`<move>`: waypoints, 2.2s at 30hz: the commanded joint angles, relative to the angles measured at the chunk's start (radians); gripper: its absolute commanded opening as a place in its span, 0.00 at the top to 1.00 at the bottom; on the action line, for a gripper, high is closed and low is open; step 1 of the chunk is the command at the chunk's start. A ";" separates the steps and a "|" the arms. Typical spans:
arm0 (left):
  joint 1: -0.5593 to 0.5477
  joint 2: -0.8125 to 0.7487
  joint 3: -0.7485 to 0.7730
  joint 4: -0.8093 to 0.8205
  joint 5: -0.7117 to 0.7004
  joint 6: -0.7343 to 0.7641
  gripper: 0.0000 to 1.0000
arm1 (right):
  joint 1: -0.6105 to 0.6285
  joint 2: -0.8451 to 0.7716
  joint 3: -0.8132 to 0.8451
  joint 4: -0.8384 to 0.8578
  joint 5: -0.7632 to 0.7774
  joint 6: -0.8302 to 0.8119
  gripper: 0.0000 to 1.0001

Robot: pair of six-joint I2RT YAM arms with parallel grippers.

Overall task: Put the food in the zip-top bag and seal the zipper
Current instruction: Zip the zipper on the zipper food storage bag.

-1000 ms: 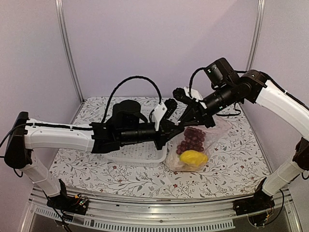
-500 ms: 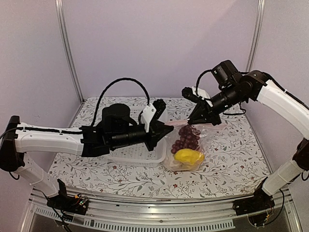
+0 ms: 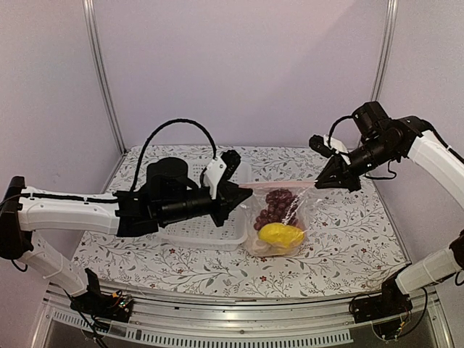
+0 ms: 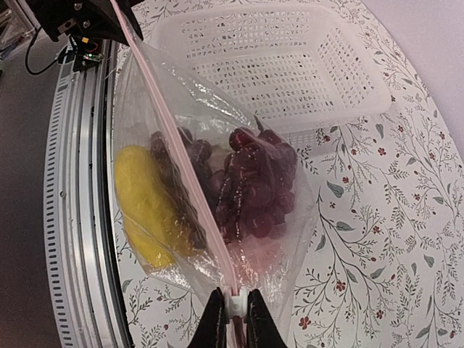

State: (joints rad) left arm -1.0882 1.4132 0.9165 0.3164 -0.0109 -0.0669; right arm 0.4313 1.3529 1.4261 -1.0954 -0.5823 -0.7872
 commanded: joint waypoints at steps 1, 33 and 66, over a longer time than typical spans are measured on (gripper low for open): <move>0.029 -0.050 -0.017 0.019 -0.028 0.004 1.00 | -0.079 -0.029 -0.036 -0.086 0.090 -0.048 0.99; 0.231 0.402 0.514 0.034 0.255 0.151 1.00 | -0.300 0.097 0.175 -0.049 -0.037 -0.111 0.98; 0.191 -0.156 0.159 -0.413 -0.182 0.062 0.00 | -0.351 -0.473 -0.218 0.296 -0.035 0.313 0.31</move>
State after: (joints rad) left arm -0.9245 1.2861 1.0168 0.2146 0.1234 0.1173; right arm 0.1089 0.9360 1.2282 -1.0019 -0.6956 -0.7578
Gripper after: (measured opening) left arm 0.996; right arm 0.622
